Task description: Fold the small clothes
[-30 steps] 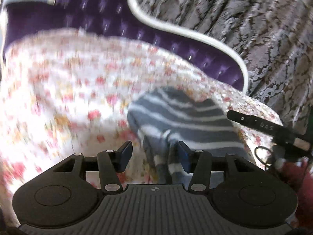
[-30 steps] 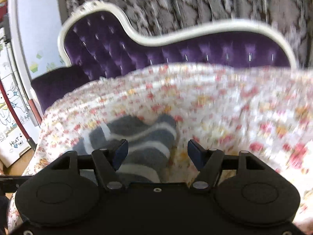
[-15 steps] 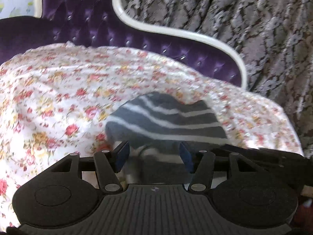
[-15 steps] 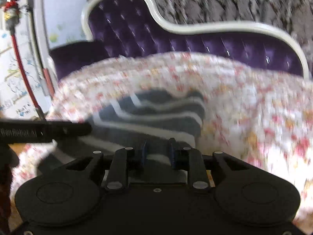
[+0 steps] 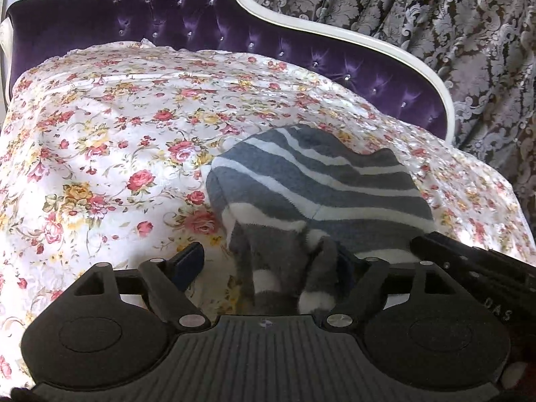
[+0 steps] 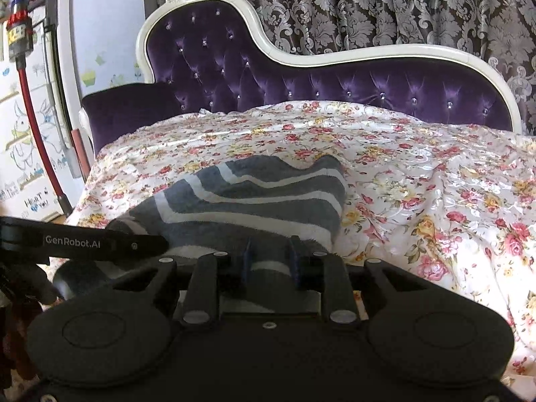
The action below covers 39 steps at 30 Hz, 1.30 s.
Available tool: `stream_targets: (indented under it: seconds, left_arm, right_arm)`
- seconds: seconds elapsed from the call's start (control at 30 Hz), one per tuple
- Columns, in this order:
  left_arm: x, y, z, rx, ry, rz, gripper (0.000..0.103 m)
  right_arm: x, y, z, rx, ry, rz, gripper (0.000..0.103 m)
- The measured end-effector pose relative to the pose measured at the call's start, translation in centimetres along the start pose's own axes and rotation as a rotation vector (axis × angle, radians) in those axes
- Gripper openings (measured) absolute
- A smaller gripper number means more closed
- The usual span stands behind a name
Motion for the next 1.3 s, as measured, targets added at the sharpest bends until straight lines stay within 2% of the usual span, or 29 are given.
stream_targets:
  seconds: [0.1, 0.2, 0.23, 0.4, 0.47, 0.6, 0.7, 0.87, 1.0, 1.17, 1.3]
  left_arm:
    - [0.5, -0.3, -0.6, 0.012, -0.039, 0.041, 0.079]
    - [1.3, -0.6, -1.7, 0.034, -0.105, 0.107, 0.078]
    - [1.5, -0.7, -2.3, 0.048, -0.127, 0.13, 0.078]
    - [2.2, -1.4, -4.7, 0.095, -0.134, 0.158, 0.078]
    - [2.3, -1.7, -5.6, 0.103, -0.135, 0.151, 0.078]
    - [2.7, -2.3, -7.5, 0.129, -0.161, 0.157, 0.079]
    - [3.2, -2.4, -8.3, 0.11, -0.198, 0.182, 0.079]
    - [3.8, -1.8, -8.5, 0.015, -0.226, 0.213, 0.079]
    - [3.8, -0.8, -9.0, -0.029, -0.22, 0.211, 0.078]
    - [3.0, -0.2, -9.3, -0.075, -0.183, 0.144, 0.078]
    - [2.8, 0.2, -9.9, -0.053, -0.209, 0.145, 0.078]
  right_arm:
    - [0.3, -0.1, -0.5, 0.009, -0.014, 0.025, 0.036]
    - [0.4, -0.2, -1.3, 0.025, -0.019, 0.028, 0.061]
    - [0.3, -0.2, -1.6, 0.025, -0.002, 0.021, 0.073]
    - [0.9, -0.2, -3.6, 0.035, 0.033, 0.067, 0.075]
    - [0.6, -0.7, -4.9, 0.055, 0.061, 0.044, 0.087]
    - [-0.1, -1.9, -7.2, 0.112, 0.078, 0.024, 0.101]
    - [-0.6, -2.7, -8.3, 0.121, 0.086, 0.068, 0.102]
    - [-2.0, -3.0, -8.7, 0.059, 0.205, 0.074, 0.102]
    - [-3.0, -3.1, -9.1, 0.045, 0.197, 0.036, 0.102]
    - [-3.5, -3.0, -9.2, -0.016, 0.172, 0.069, 0.102]
    - [-3.8, -2.6, -9.4, -0.041, 0.175, 0.092, 0.102]
Point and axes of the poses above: each gripper's, at about its wrist camera, not at the fingertips, and z roughly the way its jaws point, x to its right, y to its underside, the point moved 4 cm from there along z, roughly the way its jaws point, and after that the axes turned 1 degree about z, right-handed, at the moved point
